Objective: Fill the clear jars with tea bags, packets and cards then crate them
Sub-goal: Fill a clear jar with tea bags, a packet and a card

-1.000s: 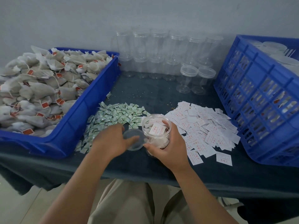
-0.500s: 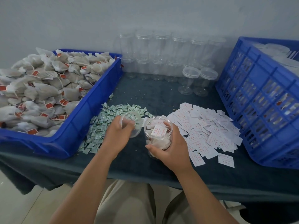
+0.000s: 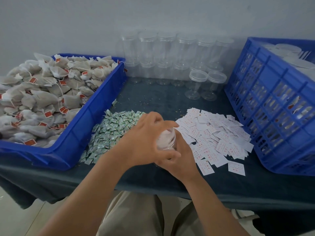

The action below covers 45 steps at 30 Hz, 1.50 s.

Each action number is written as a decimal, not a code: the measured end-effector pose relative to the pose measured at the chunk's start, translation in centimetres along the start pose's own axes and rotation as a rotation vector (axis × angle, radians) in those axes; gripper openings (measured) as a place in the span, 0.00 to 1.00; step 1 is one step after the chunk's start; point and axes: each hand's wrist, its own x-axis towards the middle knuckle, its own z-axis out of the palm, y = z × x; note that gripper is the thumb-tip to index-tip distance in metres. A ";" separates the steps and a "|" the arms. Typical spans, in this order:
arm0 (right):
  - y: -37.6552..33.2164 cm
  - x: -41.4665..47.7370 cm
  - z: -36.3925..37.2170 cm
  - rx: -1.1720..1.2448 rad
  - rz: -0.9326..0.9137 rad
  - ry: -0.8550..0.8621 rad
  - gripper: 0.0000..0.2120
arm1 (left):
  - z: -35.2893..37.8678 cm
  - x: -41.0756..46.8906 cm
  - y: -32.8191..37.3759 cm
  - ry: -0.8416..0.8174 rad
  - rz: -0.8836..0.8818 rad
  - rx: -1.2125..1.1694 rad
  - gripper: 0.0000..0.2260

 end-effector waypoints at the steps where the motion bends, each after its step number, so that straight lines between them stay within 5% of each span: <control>1: 0.1 0.0 0.0 -0.004 -0.013 0.002 0.33 | 0.1 0.1 0.3 -0.001 0.030 0.030 0.35; 10: 0.8 0.2 0.4 -0.021 -0.085 -0.010 0.26 | 1.4 0.8 3.3 0.033 -0.075 0.506 0.38; 20: 0.8 0.1 0.0 -0.095 -0.036 0.000 0.34 | 1.3 0.7 2.4 -0.001 -0.009 0.152 0.27; 25: 0.1 -0.2 -0.2 -0.053 -0.031 -0.042 0.36 | -0.4 1.3 1.2 -0.070 0.303 -0.013 0.09; 29: -0.2 0.1 0.2 -0.070 -0.055 -0.020 0.34 | -0.9 1.1 0.6 -0.064 0.219 0.166 0.25; 34: 1.3 0.1 0.4 -0.100 -0.090 -0.065 0.31 | 0.7 0.8 3.1 -0.029 0.075 0.346 0.21; 38: 0.5 0.5 0.8 -0.192 -0.116 -0.058 0.23 | 1.3 0.8 3.3 0.030 -0.154 0.376 0.32; 43: 1.6 0.0 -0.1 -0.142 -0.006 -0.091 0.23 | -0.5 1.3 2.0 -0.135 0.396 0.122 0.02; 45: 1.3 0.0 0.1 -0.137 -0.016 -0.104 0.25 | -1.1 1.2 1.4 -0.201 0.407 -0.053 0.09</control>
